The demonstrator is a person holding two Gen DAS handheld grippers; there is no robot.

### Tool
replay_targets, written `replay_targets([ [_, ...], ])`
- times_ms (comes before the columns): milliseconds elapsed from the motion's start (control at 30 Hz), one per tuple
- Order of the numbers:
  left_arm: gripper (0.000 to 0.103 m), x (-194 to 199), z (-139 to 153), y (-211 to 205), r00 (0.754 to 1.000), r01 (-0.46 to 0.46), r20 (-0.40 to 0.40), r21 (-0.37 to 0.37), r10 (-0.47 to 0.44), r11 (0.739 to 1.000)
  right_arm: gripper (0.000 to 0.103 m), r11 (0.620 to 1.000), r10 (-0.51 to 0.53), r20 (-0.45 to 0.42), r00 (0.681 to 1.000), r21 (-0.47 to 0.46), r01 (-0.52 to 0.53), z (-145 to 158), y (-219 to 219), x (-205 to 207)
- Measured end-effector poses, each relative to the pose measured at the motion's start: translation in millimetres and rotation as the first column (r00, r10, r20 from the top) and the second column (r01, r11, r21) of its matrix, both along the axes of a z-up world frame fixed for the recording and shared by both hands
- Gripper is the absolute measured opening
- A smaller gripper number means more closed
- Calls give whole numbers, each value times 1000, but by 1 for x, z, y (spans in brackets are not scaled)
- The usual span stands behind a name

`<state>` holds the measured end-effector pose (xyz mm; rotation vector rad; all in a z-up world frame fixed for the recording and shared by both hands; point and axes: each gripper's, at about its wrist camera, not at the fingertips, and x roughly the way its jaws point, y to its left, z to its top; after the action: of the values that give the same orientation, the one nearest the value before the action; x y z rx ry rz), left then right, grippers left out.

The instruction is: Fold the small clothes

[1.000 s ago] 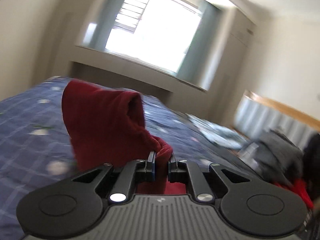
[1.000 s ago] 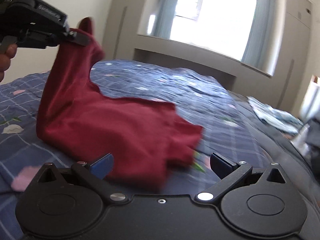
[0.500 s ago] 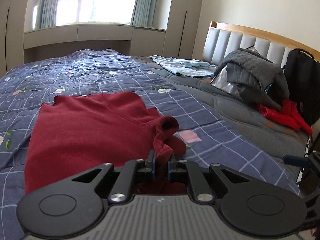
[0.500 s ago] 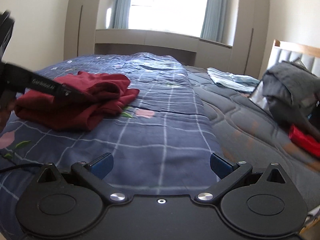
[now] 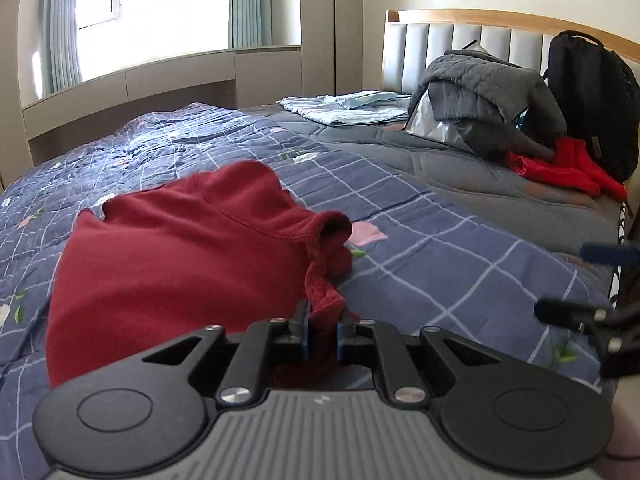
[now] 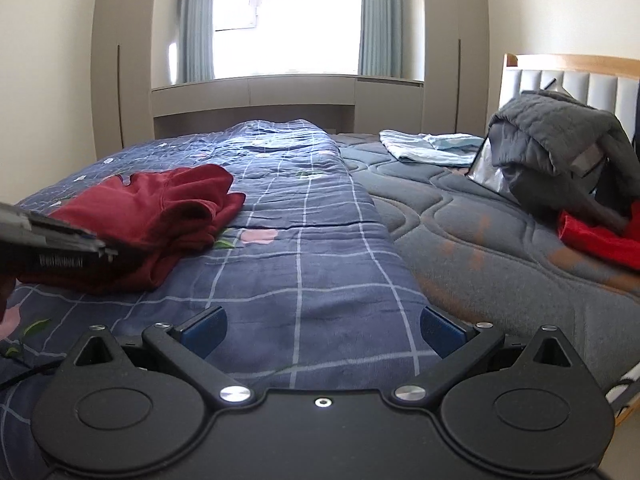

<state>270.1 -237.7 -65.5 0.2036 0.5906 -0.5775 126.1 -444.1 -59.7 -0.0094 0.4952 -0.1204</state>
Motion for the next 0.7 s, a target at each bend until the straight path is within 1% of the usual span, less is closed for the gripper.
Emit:
replay_targets([
  [67,30,-4,0,3,1000,-6,0,-34,6,999,103,1000,2,1,1000,-12,-2,3,1,2],
  [100,51,-5,1,5,1000,6,-18,-71,-8,997,103,1000,1,1,1000,-13,-1,4,2,4],
  [133,67,-8,3,8,999,16,-31,-117,-20,993,102,1000,0,5,1000,-12,0,5,2,5],
  [200,73,-14,6,12,999,17,-36,-177,-24,984,102,1000,-1,11,1000,-9,1,7,3,7],
  [267,79,-20,10,17,999,5,-38,-201,-13,980,102,1000,2,13,1000,-5,-2,9,5,10],
  [333,88,-23,18,24,999,-41,-42,-204,33,978,102,1000,16,14,1000,1,-16,12,6,17],
  [367,90,-24,22,30,997,-71,-38,-206,64,976,102,1000,25,13,1000,6,-25,13,7,21],
  [433,102,-25,32,44,989,-147,-24,-203,145,968,102,998,55,12,998,25,-55,18,8,34],
  [467,103,-24,35,51,982,-187,-15,-203,188,961,102,996,73,6,997,40,-74,20,9,43],
  [533,103,-18,40,68,960,-277,-5,-197,281,941,102,992,106,-13,994,69,-105,26,10,67],
  [600,103,-8,40,85,936,-346,-4,-192,352,919,102,986,134,-26,991,106,-131,30,12,96],
  [633,103,-1,40,92,925,-375,-9,-188,380,908,102,979,160,-30,987,133,-155,32,13,112],
  [700,103,13,39,109,898,-436,-25,-174,438,883,102,952,242,-19,970,200,-234,36,17,142],
])
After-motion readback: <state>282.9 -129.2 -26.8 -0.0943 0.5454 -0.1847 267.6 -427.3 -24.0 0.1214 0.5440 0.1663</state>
